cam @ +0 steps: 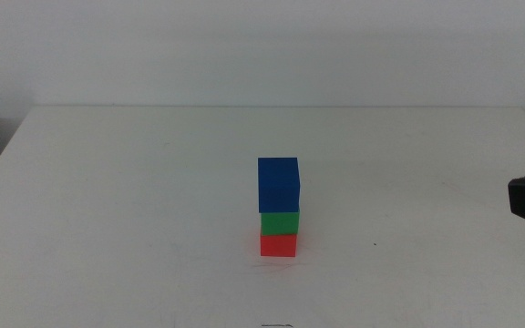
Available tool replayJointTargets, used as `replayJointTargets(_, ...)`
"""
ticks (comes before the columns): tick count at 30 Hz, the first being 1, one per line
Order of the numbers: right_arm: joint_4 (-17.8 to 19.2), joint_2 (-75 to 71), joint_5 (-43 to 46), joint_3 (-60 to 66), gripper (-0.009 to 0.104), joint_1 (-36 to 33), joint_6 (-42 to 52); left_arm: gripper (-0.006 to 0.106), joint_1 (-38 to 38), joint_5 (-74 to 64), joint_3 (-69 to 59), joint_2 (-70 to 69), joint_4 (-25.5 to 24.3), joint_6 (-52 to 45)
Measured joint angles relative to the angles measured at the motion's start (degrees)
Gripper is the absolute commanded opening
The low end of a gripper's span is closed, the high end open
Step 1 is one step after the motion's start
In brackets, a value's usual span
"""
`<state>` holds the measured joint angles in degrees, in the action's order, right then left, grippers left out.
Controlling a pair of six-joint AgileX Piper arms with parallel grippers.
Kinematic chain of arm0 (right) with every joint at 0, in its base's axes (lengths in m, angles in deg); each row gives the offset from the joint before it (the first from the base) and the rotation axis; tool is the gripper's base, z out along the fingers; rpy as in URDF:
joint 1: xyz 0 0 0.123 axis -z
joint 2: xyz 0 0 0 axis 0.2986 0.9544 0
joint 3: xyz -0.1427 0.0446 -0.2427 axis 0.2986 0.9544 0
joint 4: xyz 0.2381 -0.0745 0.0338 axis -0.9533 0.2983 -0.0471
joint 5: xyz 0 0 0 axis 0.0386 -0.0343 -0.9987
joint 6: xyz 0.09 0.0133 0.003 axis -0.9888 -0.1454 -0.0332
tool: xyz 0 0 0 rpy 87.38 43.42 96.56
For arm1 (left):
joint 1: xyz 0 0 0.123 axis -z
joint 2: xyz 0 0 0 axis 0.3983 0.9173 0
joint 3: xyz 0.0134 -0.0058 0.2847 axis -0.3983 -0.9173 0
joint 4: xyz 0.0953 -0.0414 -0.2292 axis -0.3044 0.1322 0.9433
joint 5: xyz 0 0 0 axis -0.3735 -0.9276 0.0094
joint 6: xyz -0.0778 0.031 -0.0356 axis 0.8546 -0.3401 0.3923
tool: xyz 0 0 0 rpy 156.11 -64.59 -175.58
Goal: Stack red cubes first, then green, then blue cubes in a specific spot.
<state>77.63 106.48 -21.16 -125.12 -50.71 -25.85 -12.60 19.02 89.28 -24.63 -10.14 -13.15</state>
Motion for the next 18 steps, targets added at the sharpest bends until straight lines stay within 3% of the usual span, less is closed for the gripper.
replayJointTargets(8,0.00,0.00,0.00,0.00,0.064,0.00,0.00,0.092,-0.23,-1.20,0.00,-1.46,0.25,0.00)
replayJointTargets(18,0.00,0.00,0.00,0.00,0.064,0.00,0.00,0.092,-0.23,-1.39,-0.06,-3.31,4.62,0.00)
